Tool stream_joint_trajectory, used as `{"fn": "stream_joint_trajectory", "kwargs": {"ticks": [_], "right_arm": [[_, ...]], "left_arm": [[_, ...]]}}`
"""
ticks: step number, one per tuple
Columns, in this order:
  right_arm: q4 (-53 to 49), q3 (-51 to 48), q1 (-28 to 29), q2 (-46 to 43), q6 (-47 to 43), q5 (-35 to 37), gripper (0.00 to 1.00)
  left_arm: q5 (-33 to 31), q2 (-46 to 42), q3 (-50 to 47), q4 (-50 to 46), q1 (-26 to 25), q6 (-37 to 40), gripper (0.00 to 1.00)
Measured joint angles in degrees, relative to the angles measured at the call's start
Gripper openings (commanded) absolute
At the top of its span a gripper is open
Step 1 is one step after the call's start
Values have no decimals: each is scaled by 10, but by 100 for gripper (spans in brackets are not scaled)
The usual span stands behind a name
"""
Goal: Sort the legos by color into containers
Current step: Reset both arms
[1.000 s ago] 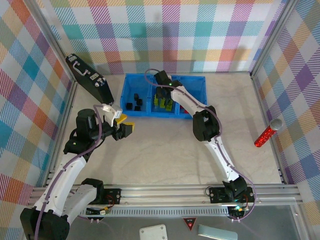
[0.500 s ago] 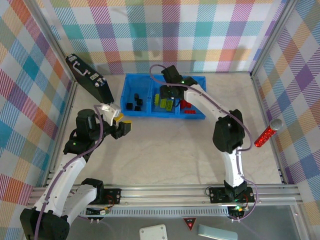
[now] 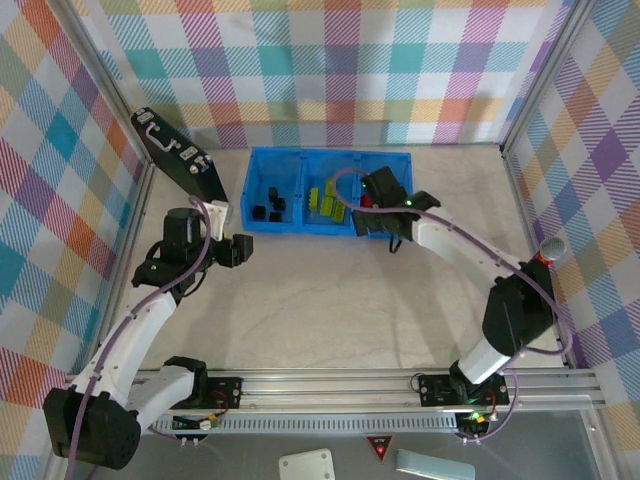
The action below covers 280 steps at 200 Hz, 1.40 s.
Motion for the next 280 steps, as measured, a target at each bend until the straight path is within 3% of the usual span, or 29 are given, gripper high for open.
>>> {"fn": "stream_joint_trajectory", "kwargs": {"ticks": [18,27,46,97,135,171,215,280], "right_arm": [[24,-66,-24,-45,-1,7,99],[41,-102,-40,-67,-1,11,99],[87,-178,-68,-110,-3,16,99],[280,-393,-120,-185,-50,46,99],[435,-497,-166,-189,-87,47,99],[582,-536,-198,-181,-95,27,99],[736,-551,-235,-136,-101,-26,99],[868,-557,-277,-37,-102,-124,99]], "left_arm": [[-24,5,4,-2,0,-30,82],[-39,6,3,0,0,-44,91],[-74,7,-18,24,0,-63,100],[-197,24,-134,120,0,-66,100],[-260,28,-229,254,0,-43,100],[-272,52,-307,421,0,-13,100],[-267,165,-313,596,6,10,100],[-216,309,-287,734,39,7,100]]}}
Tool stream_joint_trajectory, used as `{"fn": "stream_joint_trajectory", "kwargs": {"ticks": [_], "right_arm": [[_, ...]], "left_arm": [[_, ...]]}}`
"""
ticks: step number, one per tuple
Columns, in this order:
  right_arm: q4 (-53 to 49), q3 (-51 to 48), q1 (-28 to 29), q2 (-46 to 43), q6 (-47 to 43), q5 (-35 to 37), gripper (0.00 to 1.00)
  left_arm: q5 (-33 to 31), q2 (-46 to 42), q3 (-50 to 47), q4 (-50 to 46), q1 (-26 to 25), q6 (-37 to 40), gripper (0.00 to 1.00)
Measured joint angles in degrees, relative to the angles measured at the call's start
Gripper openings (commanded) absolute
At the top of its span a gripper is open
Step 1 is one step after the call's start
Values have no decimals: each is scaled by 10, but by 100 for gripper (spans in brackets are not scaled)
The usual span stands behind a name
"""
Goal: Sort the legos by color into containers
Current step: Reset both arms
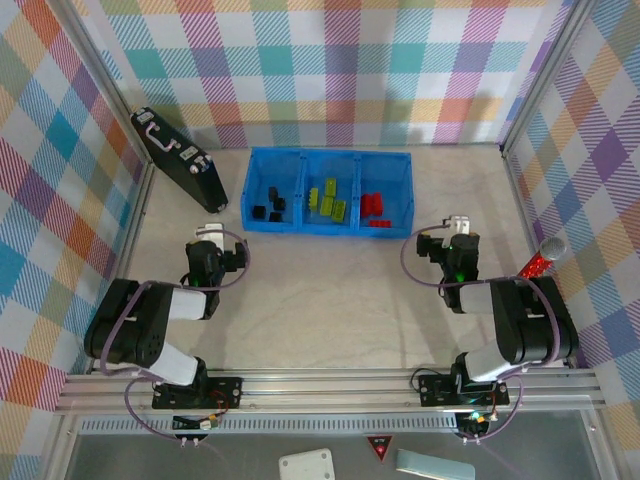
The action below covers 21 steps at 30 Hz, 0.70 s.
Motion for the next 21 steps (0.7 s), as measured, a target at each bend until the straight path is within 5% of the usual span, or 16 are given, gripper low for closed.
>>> {"fn": "stream_joint_trajectory", "kwargs": {"ticks": [21], "right_arm": [[-13,16,-14,11,18,-9,99]], "left_arm": [[38,29,44,-17,19,-15,100]]}}
